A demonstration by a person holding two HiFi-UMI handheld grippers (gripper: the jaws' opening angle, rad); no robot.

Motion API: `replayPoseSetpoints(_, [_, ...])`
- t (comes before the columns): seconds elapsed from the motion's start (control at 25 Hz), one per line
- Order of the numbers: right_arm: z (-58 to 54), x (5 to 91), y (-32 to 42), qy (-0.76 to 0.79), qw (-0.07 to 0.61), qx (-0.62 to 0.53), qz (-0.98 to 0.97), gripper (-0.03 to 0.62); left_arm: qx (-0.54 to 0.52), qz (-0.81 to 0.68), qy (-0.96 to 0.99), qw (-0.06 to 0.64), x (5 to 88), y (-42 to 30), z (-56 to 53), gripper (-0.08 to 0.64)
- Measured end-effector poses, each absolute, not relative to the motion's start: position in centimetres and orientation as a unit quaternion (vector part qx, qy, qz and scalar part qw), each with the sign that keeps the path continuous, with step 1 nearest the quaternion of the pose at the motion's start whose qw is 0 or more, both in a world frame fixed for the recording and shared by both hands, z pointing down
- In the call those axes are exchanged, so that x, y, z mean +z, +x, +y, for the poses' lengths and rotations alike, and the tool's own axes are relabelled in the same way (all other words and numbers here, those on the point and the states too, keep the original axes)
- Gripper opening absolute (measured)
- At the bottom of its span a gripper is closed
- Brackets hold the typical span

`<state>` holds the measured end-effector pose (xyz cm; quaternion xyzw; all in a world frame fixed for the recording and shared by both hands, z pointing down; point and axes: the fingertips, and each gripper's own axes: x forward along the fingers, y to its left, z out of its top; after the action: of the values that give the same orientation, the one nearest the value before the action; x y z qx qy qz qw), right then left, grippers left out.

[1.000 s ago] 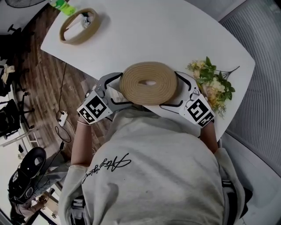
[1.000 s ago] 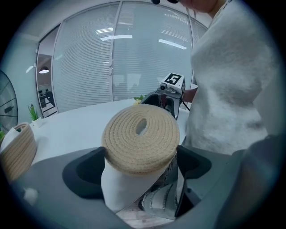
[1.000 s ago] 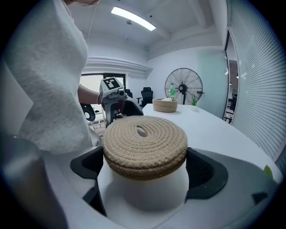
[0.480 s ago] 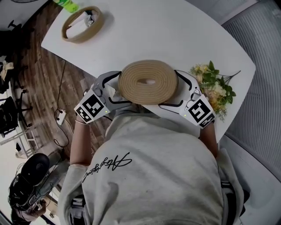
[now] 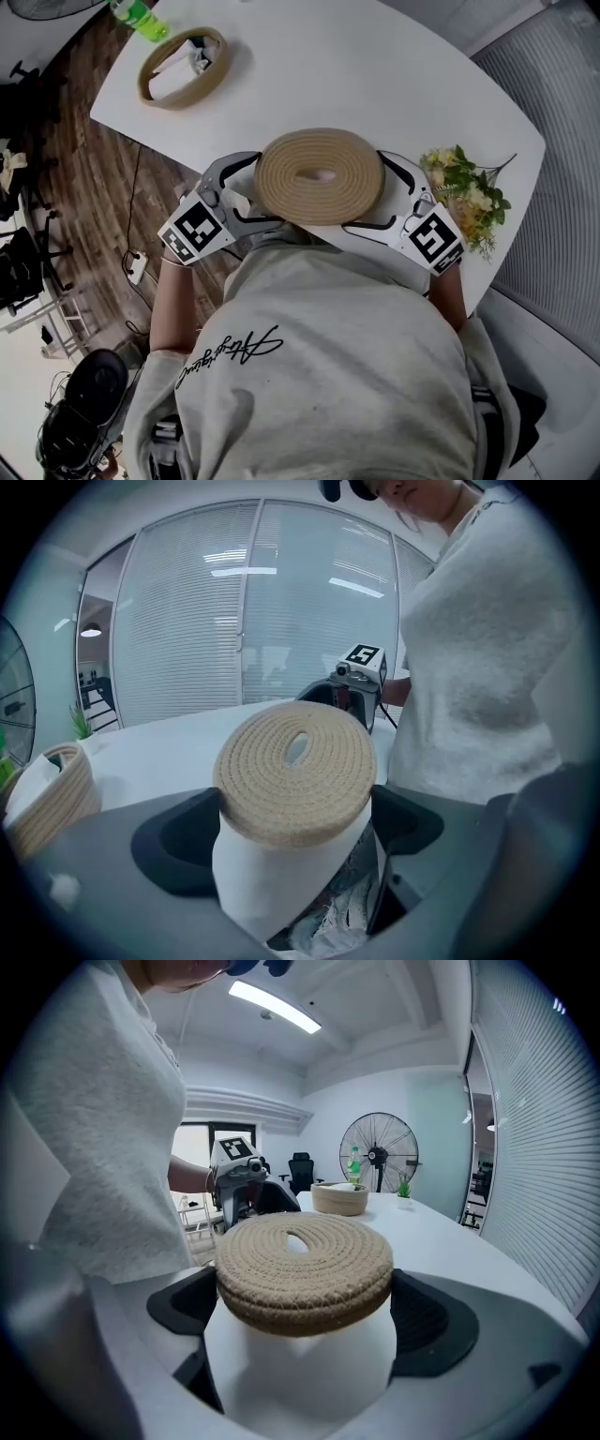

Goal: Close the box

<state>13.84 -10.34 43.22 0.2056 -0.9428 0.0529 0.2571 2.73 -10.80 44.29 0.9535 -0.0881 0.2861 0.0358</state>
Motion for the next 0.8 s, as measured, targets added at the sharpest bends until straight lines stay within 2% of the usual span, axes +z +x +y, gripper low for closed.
replayPoseSetpoints(0.52, [-14.4,41.2,8.3,0.21,0.219,0.057,-0.951,0.584,0.256,-0.087,0.961,0.05,42.6,-2.8,-14.9,0.499])
replayPoseSetpoints(0.8, [-16.5,40.9,6.0,0.203,0.217,0.053,-0.953,0.583,0.245,-0.1,0.964,0.035,41.7,-5.2,-16.9,0.5])
